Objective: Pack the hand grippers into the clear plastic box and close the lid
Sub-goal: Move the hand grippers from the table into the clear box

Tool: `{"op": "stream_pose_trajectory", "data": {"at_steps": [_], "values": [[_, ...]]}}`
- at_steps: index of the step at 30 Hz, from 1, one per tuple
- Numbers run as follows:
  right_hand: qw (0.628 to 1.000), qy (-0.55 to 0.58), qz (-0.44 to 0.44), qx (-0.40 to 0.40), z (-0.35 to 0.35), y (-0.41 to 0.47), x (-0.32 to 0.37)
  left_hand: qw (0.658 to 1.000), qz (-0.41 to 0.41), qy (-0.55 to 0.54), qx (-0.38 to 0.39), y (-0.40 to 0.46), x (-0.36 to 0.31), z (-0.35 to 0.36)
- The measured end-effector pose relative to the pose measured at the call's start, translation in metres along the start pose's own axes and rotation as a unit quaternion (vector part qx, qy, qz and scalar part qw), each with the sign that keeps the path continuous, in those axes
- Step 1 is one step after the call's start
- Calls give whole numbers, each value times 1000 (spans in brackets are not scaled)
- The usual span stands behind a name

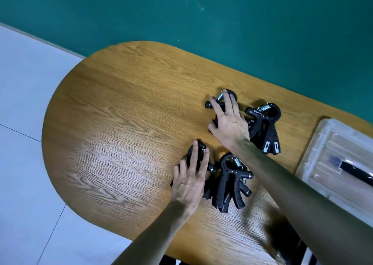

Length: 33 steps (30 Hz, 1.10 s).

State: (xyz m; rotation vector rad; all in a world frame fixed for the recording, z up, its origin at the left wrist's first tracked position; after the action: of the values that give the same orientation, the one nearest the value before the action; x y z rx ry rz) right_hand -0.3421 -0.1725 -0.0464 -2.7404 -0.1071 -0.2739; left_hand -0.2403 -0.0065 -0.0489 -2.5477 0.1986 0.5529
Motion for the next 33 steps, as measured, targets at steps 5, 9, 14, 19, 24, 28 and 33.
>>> {"op": "stream_pose_trajectory", "data": {"at_steps": [5, 9, 14, 19, 24, 28, 33], "values": [[998, -7, -61, 0, 4, -3, 6, 1000, -18, 11, 9, -4, 12, -7], [999, 25, -27, -12, 11, -6, 6, 999, -28, 15, 29, -10, 20, -6], [999, 10, 0, -41, 14, -9, 9, 999, -35, 3, -7, -10, 21, -3], [998, 0, -30, -52, 13, -11, 10, 1000, -24, 12, -7, -11, 21, -1], [998, 25, -35, -54, 8, -27, 18, 998, -11, 17, 60, -12, 19, -11], [997, 58, -25, -47, -6, -48, 24, 998, 18, 25, 63, -20, 15, -25], [995, 99, 8, -33, -36, -91, 20, 989, -13, 141, -43, -34, 31, -52]]}}
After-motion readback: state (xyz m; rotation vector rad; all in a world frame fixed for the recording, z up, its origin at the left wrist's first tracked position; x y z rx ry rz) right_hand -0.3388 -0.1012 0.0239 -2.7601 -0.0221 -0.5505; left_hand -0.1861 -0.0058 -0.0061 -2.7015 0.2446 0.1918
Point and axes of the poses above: each hand's wrist, its own y-axis towards the middle knuckle, its own z-axis out of the palm, x = y × z, the point moved 8 cm from there along y, towards the middle knuckle, and after that the axes turned 4 degrees about z, right-handed, at the moved point
